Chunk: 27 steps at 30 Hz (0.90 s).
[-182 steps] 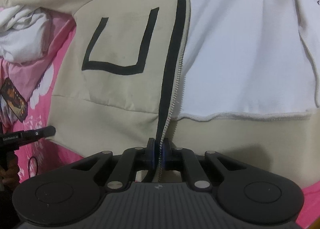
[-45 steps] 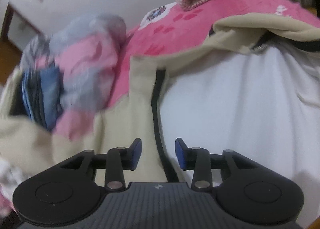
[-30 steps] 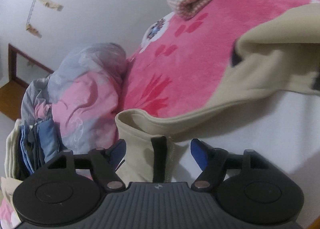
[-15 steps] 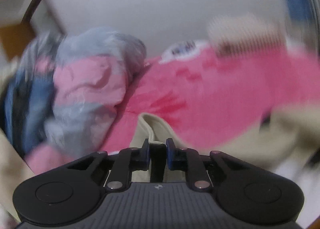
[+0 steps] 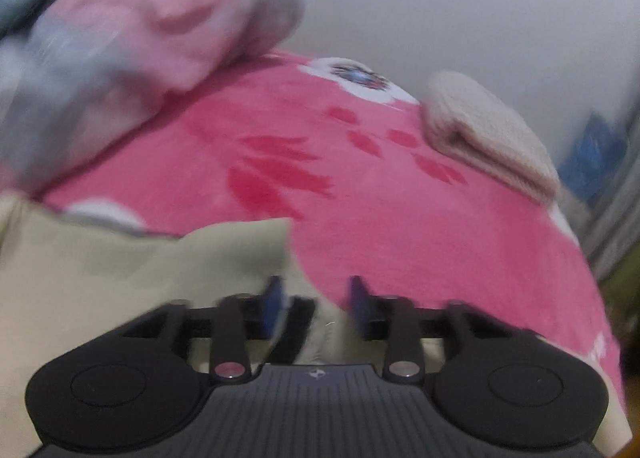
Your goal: Fold clothes
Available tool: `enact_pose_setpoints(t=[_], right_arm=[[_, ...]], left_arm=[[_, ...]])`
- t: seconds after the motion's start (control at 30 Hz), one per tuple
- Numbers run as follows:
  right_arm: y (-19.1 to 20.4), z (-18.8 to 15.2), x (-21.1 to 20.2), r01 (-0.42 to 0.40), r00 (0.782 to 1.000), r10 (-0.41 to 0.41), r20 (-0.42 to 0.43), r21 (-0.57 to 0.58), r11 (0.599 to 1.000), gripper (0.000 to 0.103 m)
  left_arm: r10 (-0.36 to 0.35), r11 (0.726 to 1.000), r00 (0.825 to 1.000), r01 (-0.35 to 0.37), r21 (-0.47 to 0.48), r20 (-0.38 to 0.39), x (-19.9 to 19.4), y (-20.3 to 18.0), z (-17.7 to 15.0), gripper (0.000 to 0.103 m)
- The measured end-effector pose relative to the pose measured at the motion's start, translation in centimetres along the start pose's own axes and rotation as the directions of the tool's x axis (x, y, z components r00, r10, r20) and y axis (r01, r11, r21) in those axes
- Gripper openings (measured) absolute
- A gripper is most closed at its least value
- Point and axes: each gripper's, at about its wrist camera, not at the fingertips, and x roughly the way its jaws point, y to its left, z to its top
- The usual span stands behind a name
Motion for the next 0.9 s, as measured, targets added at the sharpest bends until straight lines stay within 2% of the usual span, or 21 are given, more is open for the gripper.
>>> enact_pose_setpoints(t=[0.13, 0.27, 0.33, 0.4, 0.53, 0.67, 0.7, 0.8, 0.9], right_arm=[[-4.0, 0.6, -3.7, -0.054, 0.997, 0.042, 0.071, 0.174, 0.983, 0.047], [-5.0, 0.9, -7.0, -0.192, 0.976, 0.168, 0.137, 0.19, 0.963, 0.044], [-3.5, 1.1, -6.8, -0.274, 0.96, 0.261, 0.103, 0.138, 0.952, 0.041], [-1.4, 1.0, -4.9, -0.342, 0.94, 0.342, 0.015, 0.082, 0.936, 0.037], [1.8, 0.4, 1.3, -0.269, 0.952, 0.273, -0.14, 0.043, 0.962, 0.03], [-0.3, 1.3, 1.5, -0.305, 0.948, 0.317, -0.026, 0.208, 0.929, 0.03], [-1.3, 1.5, 0.5, -0.3, 0.953, 0.303, 0.023, 0.235, 0.925, 0.031], [-4.8, 1.4, -2.6, -0.281, 0.959, 0.276, 0.061, 0.326, 0.903, 0.031], [-6.1, -0.1, -4.7, -0.265, 0.958, 0.284, -0.024, 0.297, 0.918, 0.031]], left_arm=[[-0.006, 1.0, 1.0, 0.006, -0.009, 0.002, -0.1, 0.2, 0.0, 0.021], [-0.012, 1.0, 1.0, 0.012, -0.016, 0.003, -0.2, 0.3, -0.1, 0.021], [-0.015, 1.0, 1.0, 0.015, -0.02, 0.004, -0.1, 0.4, 0.0, 0.021], [-0.018, 1.0, 1.0, 0.019, -0.024, 0.006, 0.0, 0.6, 0.1, 0.021], [-0.03, 0.999, 0.999, 0.03, -0.039, 0.011, -0.2, 0.8, -0.1, 0.021], [-0.05, 0.997, 0.999, 0.052, -0.063, 0.019, -0.2, 1.3, -0.1, 0.021], [-0.054, 0.996, 0.998, 0.055, -0.067, 0.02, -0.2, 1.3, -0.2, 0.021], [-0.064, 0.995, 0.998, 0.066, -0.079, 0.025, -0.3, 1.5, -0.3, 0.021], [-0.075, 0.993, 0.997, 0.077, -0.091, 0.03, -0.3, 1.6, -0.4, 0.021]])
